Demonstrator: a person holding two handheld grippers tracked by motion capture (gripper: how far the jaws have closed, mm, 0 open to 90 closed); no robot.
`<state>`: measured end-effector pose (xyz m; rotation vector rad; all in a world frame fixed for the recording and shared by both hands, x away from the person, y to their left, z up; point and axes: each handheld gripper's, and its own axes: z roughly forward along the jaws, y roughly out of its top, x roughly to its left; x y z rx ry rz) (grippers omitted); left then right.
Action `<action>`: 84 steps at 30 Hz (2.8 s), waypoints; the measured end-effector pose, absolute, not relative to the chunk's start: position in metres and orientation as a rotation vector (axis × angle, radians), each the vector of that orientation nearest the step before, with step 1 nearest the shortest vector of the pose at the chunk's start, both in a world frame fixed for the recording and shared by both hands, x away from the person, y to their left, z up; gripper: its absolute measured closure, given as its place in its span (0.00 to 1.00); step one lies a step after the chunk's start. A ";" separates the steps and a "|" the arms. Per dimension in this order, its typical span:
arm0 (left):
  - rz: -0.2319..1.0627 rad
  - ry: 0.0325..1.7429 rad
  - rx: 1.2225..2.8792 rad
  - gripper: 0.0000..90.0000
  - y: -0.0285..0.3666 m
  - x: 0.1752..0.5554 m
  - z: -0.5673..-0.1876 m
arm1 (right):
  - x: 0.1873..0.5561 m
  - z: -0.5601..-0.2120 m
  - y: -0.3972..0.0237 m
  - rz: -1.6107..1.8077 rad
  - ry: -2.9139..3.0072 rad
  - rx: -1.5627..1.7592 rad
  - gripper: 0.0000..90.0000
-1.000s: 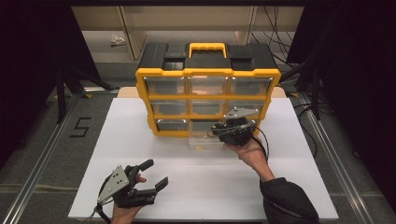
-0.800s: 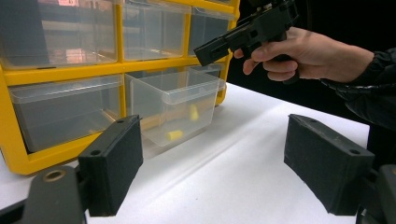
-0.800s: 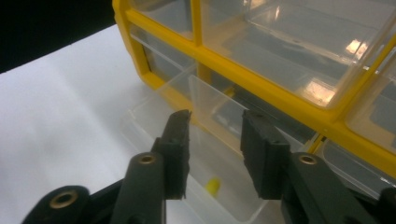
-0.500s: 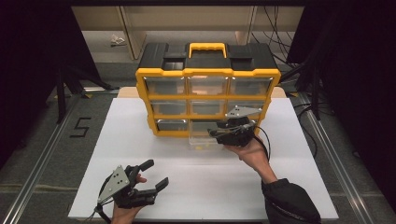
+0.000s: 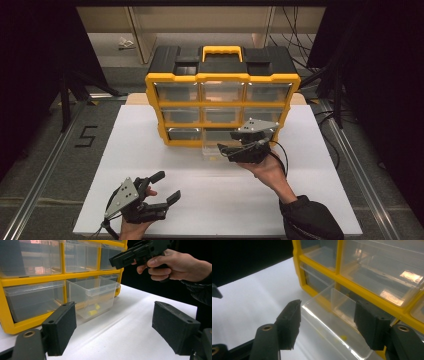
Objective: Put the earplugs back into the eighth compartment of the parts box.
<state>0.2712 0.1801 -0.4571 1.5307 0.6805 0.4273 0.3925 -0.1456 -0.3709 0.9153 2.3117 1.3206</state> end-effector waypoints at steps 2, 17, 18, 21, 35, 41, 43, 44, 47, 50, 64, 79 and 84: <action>0.426 0.680 1.530 0.21 0.180 0.271 -0.457 | 0.388 -0.370 -0.146 1.332 2.307 0.907 0.43; 0.422 0.677 1.533 0.21 0.180 0.271 -0.457 | 0.366 -0.369 -0.158 1.433 2.242 0.918 0.38; 0.420 0.677 1.533 0.21 0.180 0.271 -0.457 | 0.364 -0.369 -0.160 1.447 2.238 0.921 0.37; 0.417 0.677 1.534 0.21 0.180 0.272 -0.457 | 0.360 -0.370 -0.165 1.470 2.219 0.921 0.36; 0.418 0.669 1.543 0.21 0.179 0.271 -0.457 | 0.342 -0.372 -0.179 1.554 2.156 0.890 0.36; 0.418 0.670 1.542 0.21 0.179 0.272 -0.457 | 0.335 -0.375 -0.183 1.587 2.133 0.874 0.35; 0.419 0.670 1.542 0.21 0.179 0.272 -0.457 | 0.332 -0.377 -0.185 1.591 2.126 0.866 0.35; 0.419 0.670 1.542 0.21 0.179 0.271 -0.457 | 0.330 -0.378 -0.186 1.591 2.122 0.861 0.35; 0.419 0.669 1.542 0.21 0.179 0.272 -0.457 | 0.325 -0.381 -0.188 1.605 2.101 0.851 0.35; 0.421 0.668 1.542 0.21 0.179 0.271 -0.457 | 0.320 -0.383 -0.190 1.615 2.080 0.838 0.34; 0.421 0.665 1.539 0.21 0.179 0.271 -0.457 | 0.307 -0.397 -0.203 1.662 2.029 0.828 0.34; 0.417 0.660 1.537 0.21 0.179 0.270 -0.457 | 0.295 -0.413 -0.222 1.656 1.982 0.865 0.33; 0.415 0.658 1.538 0.21 0.178 0.271 -0.458 | 0.293 -0.417 -0.226 1.654 1.971 0.871 0.32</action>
